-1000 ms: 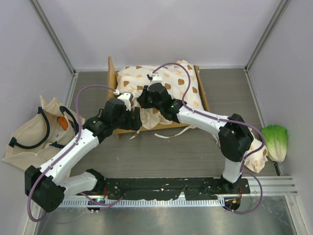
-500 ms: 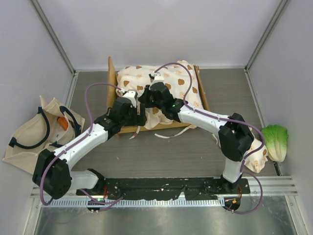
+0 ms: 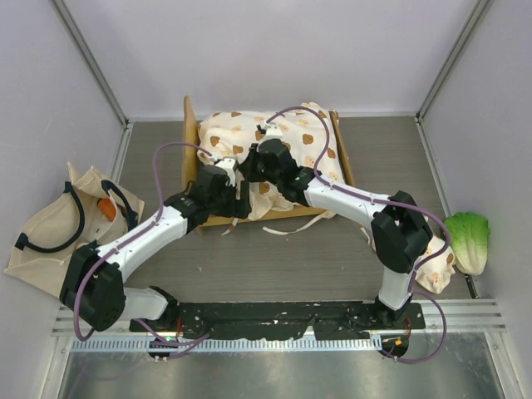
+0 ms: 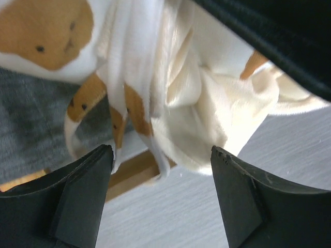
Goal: Set up the pet bed
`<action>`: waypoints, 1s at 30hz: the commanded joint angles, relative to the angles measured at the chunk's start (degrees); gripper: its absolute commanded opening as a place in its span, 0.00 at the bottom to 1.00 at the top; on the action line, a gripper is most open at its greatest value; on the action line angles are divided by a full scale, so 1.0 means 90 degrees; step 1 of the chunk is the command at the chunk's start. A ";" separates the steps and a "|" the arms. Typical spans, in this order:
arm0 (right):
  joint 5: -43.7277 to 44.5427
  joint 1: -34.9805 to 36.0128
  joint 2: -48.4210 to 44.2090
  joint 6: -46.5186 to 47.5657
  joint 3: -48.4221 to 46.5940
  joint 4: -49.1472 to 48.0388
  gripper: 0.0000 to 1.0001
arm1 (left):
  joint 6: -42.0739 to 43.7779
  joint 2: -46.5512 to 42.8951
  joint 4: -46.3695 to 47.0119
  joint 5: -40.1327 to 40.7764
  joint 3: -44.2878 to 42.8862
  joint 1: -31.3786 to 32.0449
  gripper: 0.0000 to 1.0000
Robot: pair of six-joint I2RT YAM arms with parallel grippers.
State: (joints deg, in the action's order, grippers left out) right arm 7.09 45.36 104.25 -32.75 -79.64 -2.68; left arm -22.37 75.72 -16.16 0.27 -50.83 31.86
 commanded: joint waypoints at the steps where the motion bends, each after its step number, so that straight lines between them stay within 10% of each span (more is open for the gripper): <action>1: 0.0032 -0.0021 -0.0197 -0.0023 -0.0234 -0.0318 0.02 | -0.0083 -0.0435 -0.1287 -0.0168 -0.0455 -0.0004 0.79; 17: 0.0052 -0.0080 -0.0099 -0.0081 -0.0273 -0.0357 0.04 | -0.0317 -0.1714 -0.3184 -0.0080 -0.0768 -0.0014 0.79; 30: -0.0173 -0.0080 -0.0265 -0.0160 -0.0126 -0.0464 0.04 | 0.0785 -0.0915 -0.1837 0.0438 -0.0846 -0.0014 0.79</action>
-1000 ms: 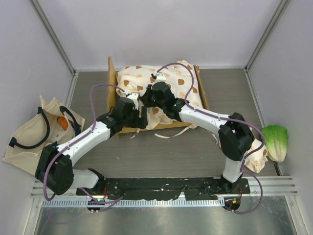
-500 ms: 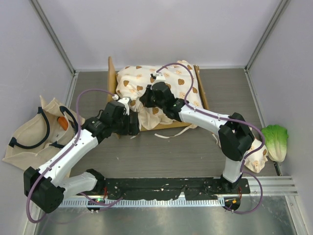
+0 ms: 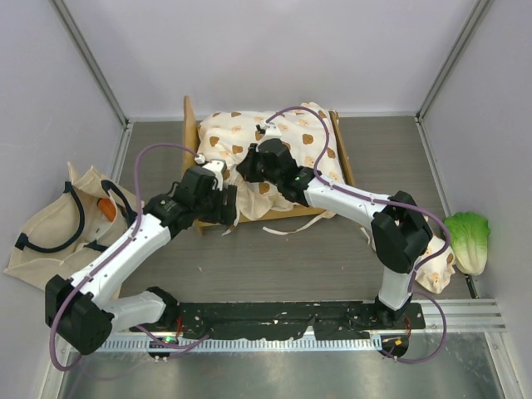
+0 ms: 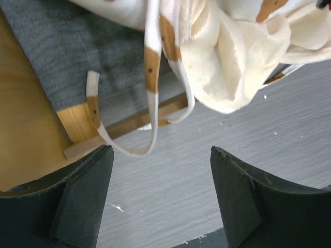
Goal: Set up the pet bed
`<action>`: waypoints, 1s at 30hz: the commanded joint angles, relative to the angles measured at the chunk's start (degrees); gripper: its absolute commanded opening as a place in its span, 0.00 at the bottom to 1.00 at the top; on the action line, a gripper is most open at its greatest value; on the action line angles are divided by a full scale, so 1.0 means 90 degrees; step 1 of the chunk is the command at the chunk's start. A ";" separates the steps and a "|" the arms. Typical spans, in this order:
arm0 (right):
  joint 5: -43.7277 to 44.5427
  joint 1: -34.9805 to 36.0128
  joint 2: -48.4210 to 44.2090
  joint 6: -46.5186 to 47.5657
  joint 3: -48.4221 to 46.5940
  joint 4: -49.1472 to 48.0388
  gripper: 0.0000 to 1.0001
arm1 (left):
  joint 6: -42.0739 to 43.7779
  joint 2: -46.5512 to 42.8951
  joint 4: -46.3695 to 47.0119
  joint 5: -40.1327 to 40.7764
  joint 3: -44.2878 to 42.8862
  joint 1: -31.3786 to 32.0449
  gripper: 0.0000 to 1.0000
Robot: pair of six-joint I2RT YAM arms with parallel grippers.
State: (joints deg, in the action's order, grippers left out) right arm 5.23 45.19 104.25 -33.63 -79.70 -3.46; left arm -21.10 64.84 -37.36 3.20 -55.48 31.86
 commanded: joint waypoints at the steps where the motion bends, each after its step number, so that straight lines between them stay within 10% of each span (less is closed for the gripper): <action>1: 0.0014 -0.0060 -0.0265 -0.0063 -0.0109 -0.0377 0.04 | 0.0781 0.0344 0.0567 0.0065 -0.0320 -0.0014 0.77; 6: -0.0035 -0.0060 -0.0313 -0.0063 -0.0109 -0.0367 0.04 | 0.1240 0.0540 0.0568 0.0240 -0.0271 -0.0014 0.48; 17: -0.0064 -0.0060 -0.0411 -0.0053 -0.0031 -0.0377 0.05 | 0.1749 0.0881 0.0168 0.0143 -0.0290 -0.0014 0.48; 23: -0.0103 -0.0050 -0.0440 -0.0082 -0.0002 -0.0367 0.05 | 0.1896 0.1194 -0.0047 -0.0034 -0.0436 -0.0014 0.14; 30: -0.0113 -0.0050 -0.0538 -0.0121 0.0096 -0.0416 0.05 | 0.2119 0.1204 -0.0048 0.0279 -0.0924 -0.0014 0.00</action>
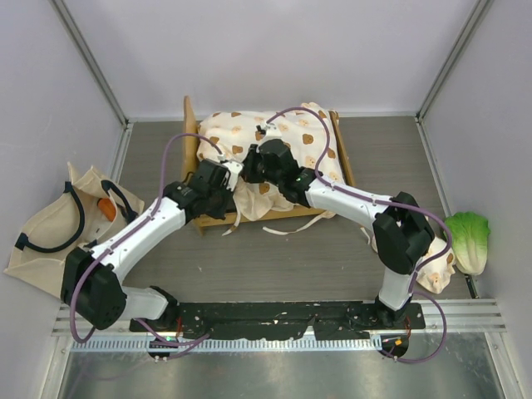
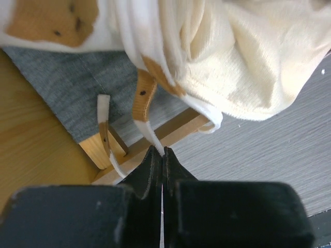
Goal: Set up the pet bed
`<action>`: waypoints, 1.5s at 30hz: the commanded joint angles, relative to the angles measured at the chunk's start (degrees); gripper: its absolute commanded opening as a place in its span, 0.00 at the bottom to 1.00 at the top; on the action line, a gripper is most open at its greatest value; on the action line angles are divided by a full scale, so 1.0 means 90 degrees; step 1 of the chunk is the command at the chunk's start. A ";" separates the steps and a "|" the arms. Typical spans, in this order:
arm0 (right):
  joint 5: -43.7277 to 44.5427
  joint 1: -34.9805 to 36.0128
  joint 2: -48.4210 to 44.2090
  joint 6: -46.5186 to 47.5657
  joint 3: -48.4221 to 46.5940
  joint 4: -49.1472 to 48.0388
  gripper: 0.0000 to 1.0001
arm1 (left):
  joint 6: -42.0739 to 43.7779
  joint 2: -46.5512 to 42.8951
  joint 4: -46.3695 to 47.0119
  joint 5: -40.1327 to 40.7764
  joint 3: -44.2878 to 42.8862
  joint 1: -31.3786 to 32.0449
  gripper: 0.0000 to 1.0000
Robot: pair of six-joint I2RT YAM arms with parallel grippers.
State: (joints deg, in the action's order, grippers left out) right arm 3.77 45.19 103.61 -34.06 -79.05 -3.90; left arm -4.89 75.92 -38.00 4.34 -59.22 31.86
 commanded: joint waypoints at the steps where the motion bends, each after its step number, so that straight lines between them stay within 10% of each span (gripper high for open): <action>1: 0.0059 -0.0050 -0.0477 -0.0073 0.0033 -0.0358 0.05 | 0.0396 -0.0018 0.0013 0.0143 -0.0664 -0.0014 0.00; 12: 0.0050 -0.0060 -0.0536 -0.0072 0.0131 -0.0358 0.05 | 0.0592 0.0071 -0.1208 -0.0032 -0.1984 -0.0014 0.00; 33: -0.0116 -0.0050 -0.0507 -0.0170 0.0228 -0.0445 0.06 | -0.0033 0.0256 0.1485 -0.0452 -0.0481 -0.0434 0.00; 45: -0.0116 -0.0050 -0.0507 -0.0180 0.0277 -0.0514 0.06 | -0.1408 0.0314 0.2571 -0.2445 -0.0285 -0.0659 0.00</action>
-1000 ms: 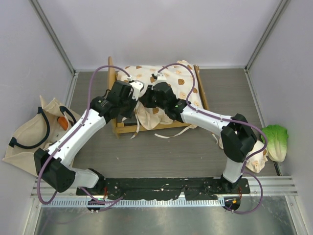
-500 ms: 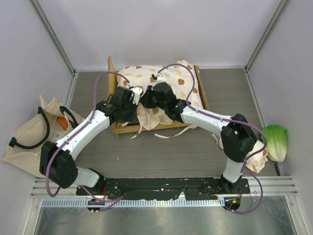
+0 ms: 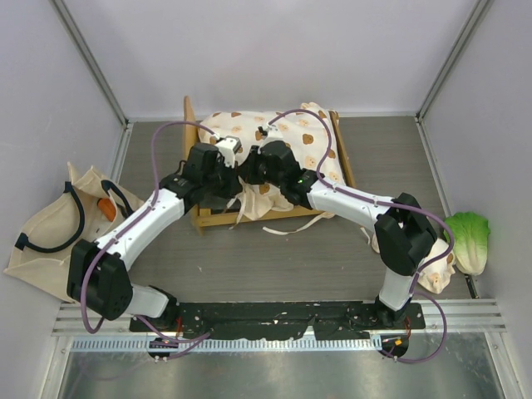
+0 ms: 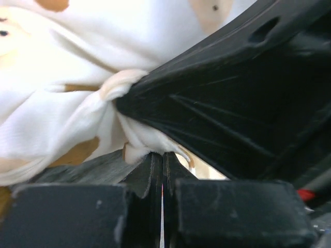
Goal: Set up the pet bed
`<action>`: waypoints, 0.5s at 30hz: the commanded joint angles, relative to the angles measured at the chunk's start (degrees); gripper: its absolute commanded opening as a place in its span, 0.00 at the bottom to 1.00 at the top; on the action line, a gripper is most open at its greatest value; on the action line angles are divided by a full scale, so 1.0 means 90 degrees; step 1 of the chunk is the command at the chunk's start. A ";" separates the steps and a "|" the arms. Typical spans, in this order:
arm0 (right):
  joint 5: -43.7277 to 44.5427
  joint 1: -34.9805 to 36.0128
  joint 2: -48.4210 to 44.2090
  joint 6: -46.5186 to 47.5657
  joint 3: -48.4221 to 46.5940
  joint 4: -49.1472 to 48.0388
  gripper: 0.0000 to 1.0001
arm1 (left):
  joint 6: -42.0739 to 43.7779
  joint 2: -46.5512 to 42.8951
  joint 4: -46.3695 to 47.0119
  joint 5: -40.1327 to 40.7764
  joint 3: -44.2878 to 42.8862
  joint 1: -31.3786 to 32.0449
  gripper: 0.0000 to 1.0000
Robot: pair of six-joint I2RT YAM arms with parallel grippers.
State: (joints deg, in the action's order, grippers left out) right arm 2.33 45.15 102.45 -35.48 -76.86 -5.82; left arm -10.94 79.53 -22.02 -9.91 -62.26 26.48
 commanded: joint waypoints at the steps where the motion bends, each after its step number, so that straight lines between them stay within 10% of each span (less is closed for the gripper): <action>1: 0.0044 -0.0045 -0.0368 -0.0032 0.0034 -0.0290 0.07 | -0.0815 -0.0106 0.0816 -0.0910 0.0072 -0.0071 0.00; 15: -0.0024 -0.0026 -0.0378 -0.0032 0.0093 -0.0290 0.08 | -0.0611 -0.0359 0.0630 0.0612 0.0901 -0.0267 0.00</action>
State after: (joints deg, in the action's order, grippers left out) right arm 1.93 45.15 102.45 -35.77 -76.18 -6.00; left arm -17.58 79.22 -18.55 -10.13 -57.06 24.36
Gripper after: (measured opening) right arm 0.080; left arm 0.013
